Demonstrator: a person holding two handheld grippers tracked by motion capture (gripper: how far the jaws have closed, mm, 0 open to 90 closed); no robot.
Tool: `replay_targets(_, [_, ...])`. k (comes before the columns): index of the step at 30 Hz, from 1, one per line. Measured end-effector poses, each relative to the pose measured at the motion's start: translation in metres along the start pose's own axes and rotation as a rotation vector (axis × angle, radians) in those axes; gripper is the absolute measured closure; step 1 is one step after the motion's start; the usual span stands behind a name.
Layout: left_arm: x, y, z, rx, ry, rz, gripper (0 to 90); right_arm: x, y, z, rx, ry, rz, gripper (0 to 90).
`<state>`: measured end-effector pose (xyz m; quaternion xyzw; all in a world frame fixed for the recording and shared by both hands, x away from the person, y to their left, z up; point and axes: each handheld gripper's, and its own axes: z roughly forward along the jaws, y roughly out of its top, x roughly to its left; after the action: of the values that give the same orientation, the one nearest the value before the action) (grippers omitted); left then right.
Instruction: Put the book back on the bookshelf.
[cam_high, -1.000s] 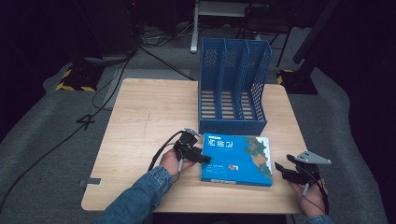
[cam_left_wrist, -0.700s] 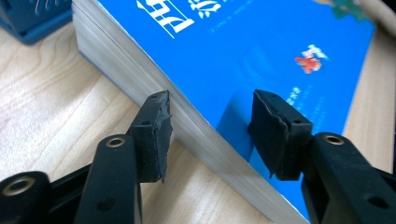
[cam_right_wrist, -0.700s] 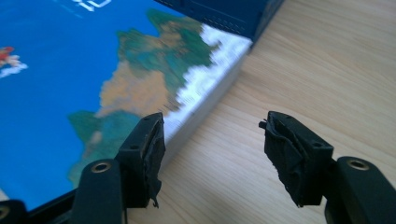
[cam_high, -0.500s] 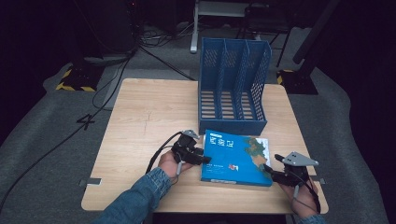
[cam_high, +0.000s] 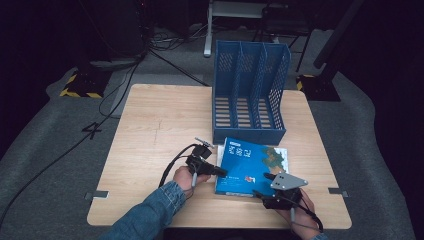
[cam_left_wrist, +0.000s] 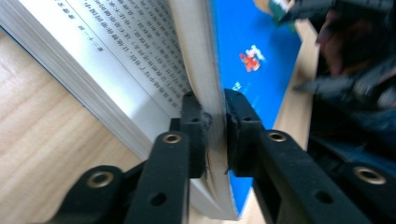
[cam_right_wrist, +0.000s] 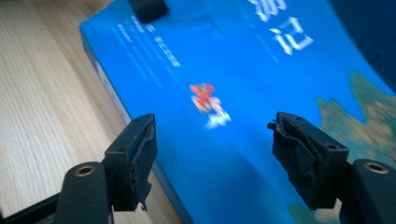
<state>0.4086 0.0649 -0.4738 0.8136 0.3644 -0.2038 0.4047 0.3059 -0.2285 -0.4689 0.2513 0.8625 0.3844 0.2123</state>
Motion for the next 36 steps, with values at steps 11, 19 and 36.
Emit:
replay_targets(11, [-0.015,0.001,-0.004,-0.025,0.042,0.031,83.0,0.035,0.013,0.019,0.051,0.008,-0.127,36.2])
replay_targets(19, [-0.027,0.004,-0.01,-0.057,0.043,0.071,83.1,0.037,0.015,0.021,0.034,-0.081,-0.171,31.8])
replay_targets(36, [-0.033,0.023,-0.019,-0.126,-0.039,0.029,83.1,0.059,0.02,0.025,0.021,-0.304,-0.367,28.2])
